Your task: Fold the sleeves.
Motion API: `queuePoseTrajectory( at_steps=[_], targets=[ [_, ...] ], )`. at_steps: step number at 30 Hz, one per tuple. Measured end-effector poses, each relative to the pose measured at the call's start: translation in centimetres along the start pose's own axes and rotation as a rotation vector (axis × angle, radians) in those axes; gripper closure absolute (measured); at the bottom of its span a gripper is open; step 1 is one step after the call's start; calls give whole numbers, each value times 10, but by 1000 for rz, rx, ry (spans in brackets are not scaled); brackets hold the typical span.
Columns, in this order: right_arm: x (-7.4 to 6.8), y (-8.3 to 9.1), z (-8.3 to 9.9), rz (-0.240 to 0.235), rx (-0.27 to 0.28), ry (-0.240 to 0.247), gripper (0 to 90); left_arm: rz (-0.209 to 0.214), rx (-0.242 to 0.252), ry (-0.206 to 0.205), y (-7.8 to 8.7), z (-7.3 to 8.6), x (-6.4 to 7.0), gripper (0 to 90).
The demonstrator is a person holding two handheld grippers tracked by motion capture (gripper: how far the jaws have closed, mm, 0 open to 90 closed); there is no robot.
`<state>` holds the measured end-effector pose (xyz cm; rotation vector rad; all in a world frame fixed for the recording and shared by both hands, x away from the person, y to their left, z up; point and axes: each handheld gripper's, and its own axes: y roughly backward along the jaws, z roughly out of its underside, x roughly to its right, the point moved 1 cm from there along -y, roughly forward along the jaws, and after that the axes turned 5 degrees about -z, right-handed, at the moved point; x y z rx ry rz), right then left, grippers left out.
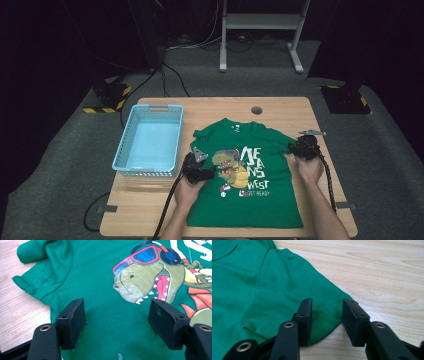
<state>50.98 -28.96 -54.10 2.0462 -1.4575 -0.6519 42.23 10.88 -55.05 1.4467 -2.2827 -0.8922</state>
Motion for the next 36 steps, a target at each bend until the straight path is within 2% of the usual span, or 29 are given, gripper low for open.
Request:
queuePoseTrajectory(
  at_steps=[4, 6, 8, 12, 15, 20, 30, 36],
  targets=[
    [2, 1, -1, 4, -10, 14, 750, -1, 0, 0, 0, 0, 0, 294],
    [4, 1, 1, -9, 2, -7, 829, 0, 0, 1, 0, 0, 0, 294],
    [5, 1, 1, -18, 8, -21, 859, -1, 0, 0, 0, 0, 0, 294],
    [3, 0, -1, -15, -1, -11, 873, -1, 0, 1, 0, 0, 0, 294],
    [2, 3, -2, -30, 24, -32, 876, -1, 0, 1, 0, 0, 0, 294],
    [-1, 14, -9, -34, 70, -13, 877, 0, 0, 1, 0, 0, 0, 294],
    [-16, 29, -25, -71, 138, 68, 876, 0, -1, 1, 0, 0, 0, 293],
    [-29, 33, -31, -96, 156, 100, 876, 0, 0, 1, 0, 0, 0, 294]
  ],
)
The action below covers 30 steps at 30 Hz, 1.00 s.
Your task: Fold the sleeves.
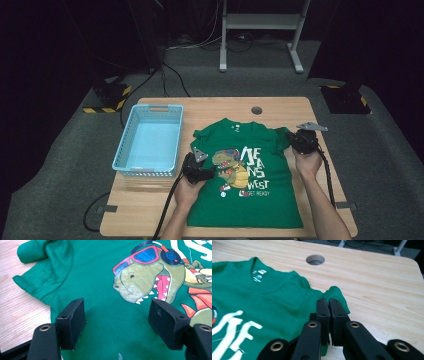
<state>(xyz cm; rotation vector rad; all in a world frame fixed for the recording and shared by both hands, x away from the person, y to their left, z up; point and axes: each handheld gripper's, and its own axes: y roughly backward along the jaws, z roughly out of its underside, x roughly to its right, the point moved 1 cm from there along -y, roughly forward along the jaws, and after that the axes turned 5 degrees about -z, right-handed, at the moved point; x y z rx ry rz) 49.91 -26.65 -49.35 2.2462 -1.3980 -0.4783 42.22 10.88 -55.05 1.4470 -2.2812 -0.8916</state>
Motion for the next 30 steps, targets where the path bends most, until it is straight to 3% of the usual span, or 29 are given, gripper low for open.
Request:
queuePoseTrajectory(
  at_steps=[13, 30],
  targets=[
    [-22, 2, -14, -64, 41, 54, 874, 0, 0, 0, 0, 0, 0, 293],
    [-41, -8, -12, -99, 22, 90, 870, 0, 0, -1, 0, 0, 0, 293]
  ],
)
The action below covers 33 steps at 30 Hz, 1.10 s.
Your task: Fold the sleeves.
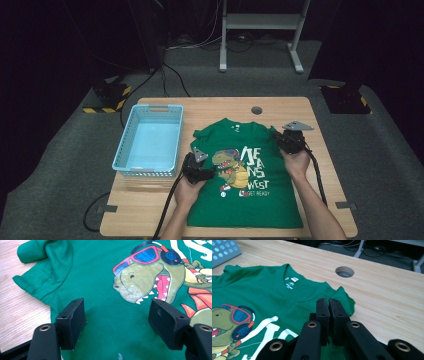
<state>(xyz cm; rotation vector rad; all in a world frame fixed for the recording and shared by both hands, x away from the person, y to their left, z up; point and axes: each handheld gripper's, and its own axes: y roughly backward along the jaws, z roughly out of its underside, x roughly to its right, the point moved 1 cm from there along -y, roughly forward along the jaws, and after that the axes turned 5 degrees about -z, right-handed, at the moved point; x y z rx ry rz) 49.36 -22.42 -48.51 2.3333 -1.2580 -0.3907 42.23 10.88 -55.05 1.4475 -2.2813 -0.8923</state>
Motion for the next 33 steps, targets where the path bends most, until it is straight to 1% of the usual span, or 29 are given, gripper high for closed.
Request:
queuePoseTrajectory(
  at_steps=[9, 16, 22, 25, 28, 33],
  targets=[
    [-14, -10, 1, -33, -9, 25, 870, 0, 0, 0, 0, 0, 0, 293],
    [-19, -20, 5, -51, -30, 35, 867, 0, 0, 0, 0, 0, 0, 293],
    [-21, -32, 11, -58, -62, 27, 852, 0, 0, 1, 0, 0, 0, 293],
    [-23, -37, 13, -63, -74, 21, 818, 0, 0, 0, 0, 0, 0, 293],
    [-24, -40, 15, -67, -83, 18, 764, 0, 0, 0, 0, 0, 0, 293],
    [-23, -36, 13, -68, -74, 17, 695, 0, 0, 1, 0, 0, 0, 293]
  ],
)
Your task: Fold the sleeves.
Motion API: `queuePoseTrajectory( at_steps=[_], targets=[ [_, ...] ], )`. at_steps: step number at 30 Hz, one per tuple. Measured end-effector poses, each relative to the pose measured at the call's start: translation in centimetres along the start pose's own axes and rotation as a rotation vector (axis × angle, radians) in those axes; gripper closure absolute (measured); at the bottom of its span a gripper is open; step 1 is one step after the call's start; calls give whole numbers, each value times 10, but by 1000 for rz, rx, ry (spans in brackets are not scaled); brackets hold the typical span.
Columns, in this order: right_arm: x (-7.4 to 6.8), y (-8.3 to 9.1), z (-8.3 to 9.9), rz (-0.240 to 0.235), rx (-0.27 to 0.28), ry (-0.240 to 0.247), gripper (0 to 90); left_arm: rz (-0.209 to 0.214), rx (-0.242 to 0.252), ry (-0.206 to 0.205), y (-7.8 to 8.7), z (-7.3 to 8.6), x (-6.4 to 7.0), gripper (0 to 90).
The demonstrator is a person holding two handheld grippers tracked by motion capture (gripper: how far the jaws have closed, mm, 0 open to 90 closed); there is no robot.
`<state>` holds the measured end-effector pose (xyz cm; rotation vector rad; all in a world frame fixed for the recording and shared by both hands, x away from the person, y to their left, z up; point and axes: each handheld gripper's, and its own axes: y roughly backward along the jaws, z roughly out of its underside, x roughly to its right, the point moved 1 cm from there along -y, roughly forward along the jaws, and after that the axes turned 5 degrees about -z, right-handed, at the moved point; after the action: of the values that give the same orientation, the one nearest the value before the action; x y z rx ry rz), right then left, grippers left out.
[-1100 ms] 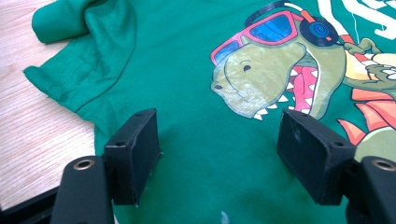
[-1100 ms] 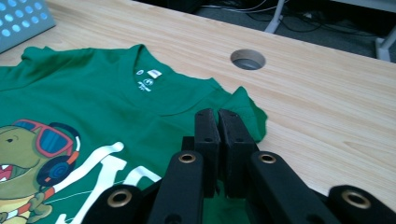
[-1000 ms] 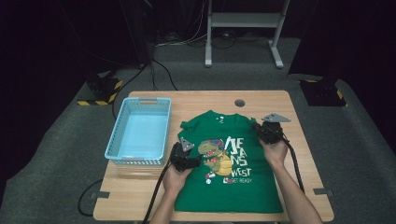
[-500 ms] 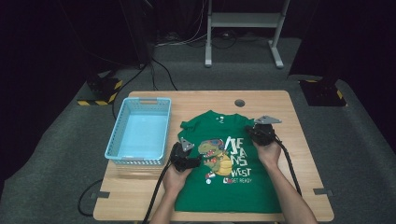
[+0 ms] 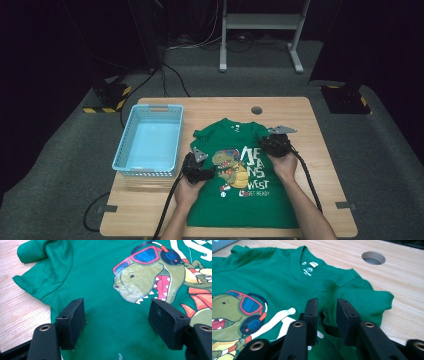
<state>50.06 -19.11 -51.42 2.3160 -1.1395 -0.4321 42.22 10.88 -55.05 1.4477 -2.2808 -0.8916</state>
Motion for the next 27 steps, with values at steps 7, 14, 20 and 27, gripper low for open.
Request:
queuePoseTrajectory(
  at_steps=[7, 14, 20, 27],
  targets=[
    [3, 11, -4, -19, 20, 7, 616, 0, 0, 0, 0, 0, 0, 293],
    [4, 19, -7, -22, 34, 11, 591, 0, 0, 0, 0, 0, 0, 293],
    [6, 26, -8, -21, 46, 6, 580, 0, 0, 0, 0, 0, 0, 293],
    [13, 36, -8, -27, 67, -15, 573, 0, 0, 0, 0, 0, 0, 293]
  ],
)
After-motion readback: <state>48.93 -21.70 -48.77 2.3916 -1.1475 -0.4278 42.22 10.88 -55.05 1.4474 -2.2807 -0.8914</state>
